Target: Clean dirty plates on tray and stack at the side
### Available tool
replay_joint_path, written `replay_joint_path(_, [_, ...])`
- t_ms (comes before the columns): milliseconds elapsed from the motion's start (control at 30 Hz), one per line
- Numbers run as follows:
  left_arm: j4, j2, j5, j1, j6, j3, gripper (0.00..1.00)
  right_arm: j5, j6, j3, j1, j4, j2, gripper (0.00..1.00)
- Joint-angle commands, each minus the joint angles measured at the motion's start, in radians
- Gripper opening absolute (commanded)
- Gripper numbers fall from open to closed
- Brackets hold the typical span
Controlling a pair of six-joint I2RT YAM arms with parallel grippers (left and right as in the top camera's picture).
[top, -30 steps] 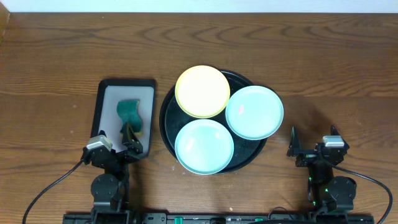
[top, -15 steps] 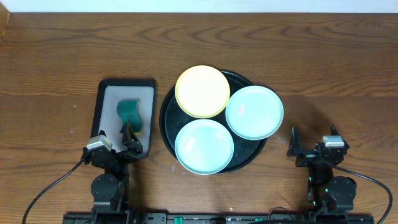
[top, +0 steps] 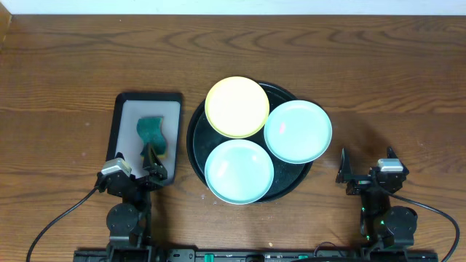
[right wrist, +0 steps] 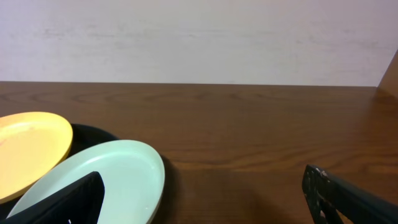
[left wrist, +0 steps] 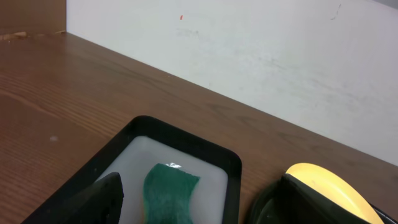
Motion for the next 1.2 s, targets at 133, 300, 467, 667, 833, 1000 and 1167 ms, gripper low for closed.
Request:
replay_joint_path(133, [-0.041, -0.005, -0.007, -0.002, 0.006, -0.017, 0.79, -0.006, -0.008, -0.002, 0.009, -0.005, 0.001, 0.99])
replay_joint_path(300, [-0.041, -0.005, -0.007, -0.002, 0.006, -0.017, 0.79, -0.006, -0.008, -0.002, 0.009, -0.005, 0.001, 0.99])
replay_joint_path(467, [-0.041, -0.005, -0.007, -0.002, 0.006, -0.017, 0.79, -0.006, -0.008, -0.001, 0.009, -0.005, 0.001, 0.99])
replay_joint_path(667, [-0.041, -0.005, -0.007, -0.002, 0.006, -0.017, 0.79, -0.006, -0.008, -0.002, 0.009, -0.005, 0.001, 0.99])
replay_joint_path(833, [-0.041, -0.005, -0.007, -0.002, 0.006, -0.017, 0.79, -0.008, -0.008, -0.001, 0.009, -0.001, 0.001, 0.99])
replay_joint_path(1000, [-0.041, -0.005, -0.007, -0.002, 0.006, -0.017, 0.79, -0.039, 0.055, -0.002, 0.009, -0.002, 0.001, 0.99])
replay_joint_path(1167, [-0.041, -0.005, -0.007, -0.002, 0.006, -0.017, 0.79, -0.071, 0.097, -0.002, 0.009, 0.001, 0.001, 0.99])
